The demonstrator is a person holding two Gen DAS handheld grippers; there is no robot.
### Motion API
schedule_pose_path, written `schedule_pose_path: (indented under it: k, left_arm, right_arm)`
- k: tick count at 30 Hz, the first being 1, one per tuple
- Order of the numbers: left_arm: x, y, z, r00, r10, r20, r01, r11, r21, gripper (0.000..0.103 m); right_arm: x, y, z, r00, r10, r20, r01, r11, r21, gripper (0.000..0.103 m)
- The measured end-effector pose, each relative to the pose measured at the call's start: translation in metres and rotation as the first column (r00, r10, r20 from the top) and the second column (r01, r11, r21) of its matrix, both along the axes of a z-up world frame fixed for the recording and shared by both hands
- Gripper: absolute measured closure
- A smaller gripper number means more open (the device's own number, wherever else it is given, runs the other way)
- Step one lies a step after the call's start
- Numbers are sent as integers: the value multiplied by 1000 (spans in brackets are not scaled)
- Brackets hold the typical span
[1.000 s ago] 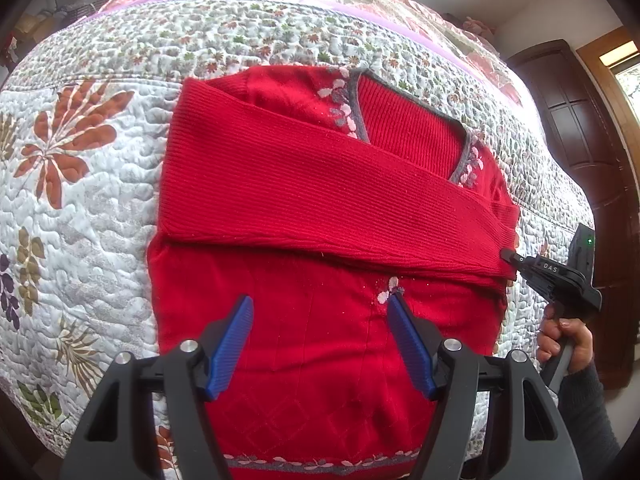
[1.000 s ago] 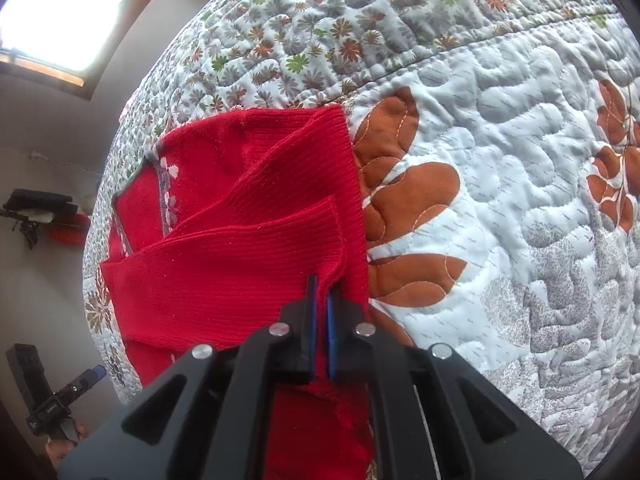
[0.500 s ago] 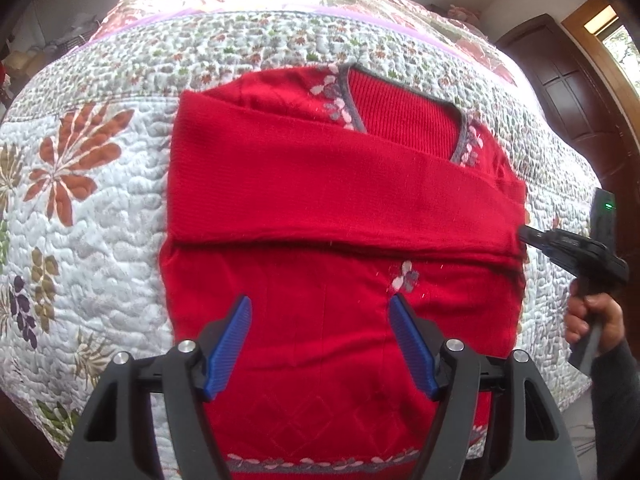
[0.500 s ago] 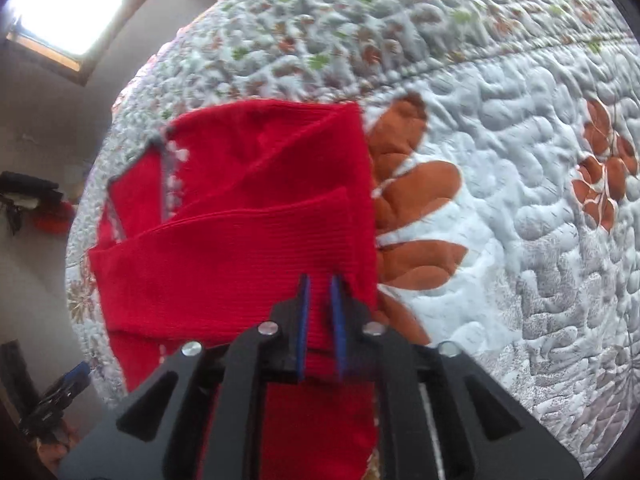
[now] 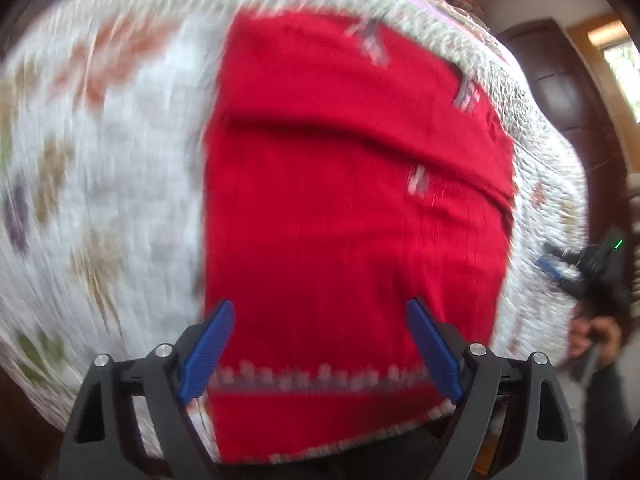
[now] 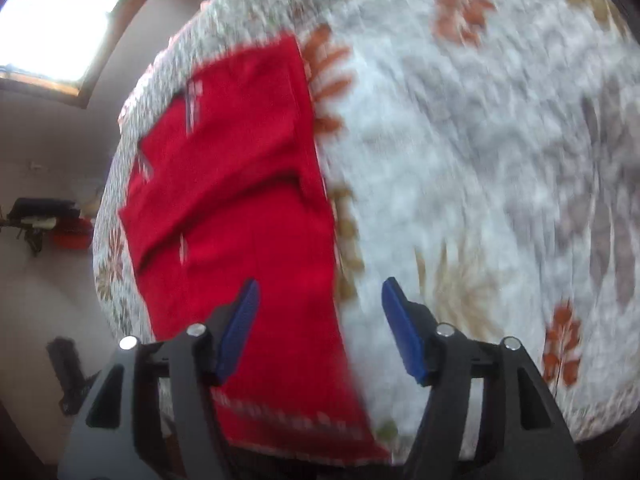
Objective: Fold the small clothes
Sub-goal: 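Grasp the grey-banded sweater hem with both tools and lift it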
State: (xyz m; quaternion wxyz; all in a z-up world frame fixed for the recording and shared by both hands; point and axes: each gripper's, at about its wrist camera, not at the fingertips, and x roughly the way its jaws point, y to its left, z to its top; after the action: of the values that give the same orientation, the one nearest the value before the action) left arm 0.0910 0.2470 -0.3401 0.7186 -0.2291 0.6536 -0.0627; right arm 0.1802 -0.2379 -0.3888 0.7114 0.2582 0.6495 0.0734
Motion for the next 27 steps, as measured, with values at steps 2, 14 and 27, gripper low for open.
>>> schedule_pose_path:
  k: [2, 14, 27]
  left_arm:
    - [-36, 29, -22, 997, 61, -52, -62, 998, -28, 16]
    - [-120, 57, -115, 968, 95, -231, -164, 940, -298, 17]
    - [-113, 31, -122, 968, -9, -250, -76, 942, -327, 54]
  right_arm:
    - [-40, 3, -17, 997, 24, -69, -22, 999, 24, 32]
    - [-177, 23, -74, 958, 225, -178, -214, 974, 75, 33]
    - [-184, 61, -102, 931, 343, -124, -336, 939, 76, 46]
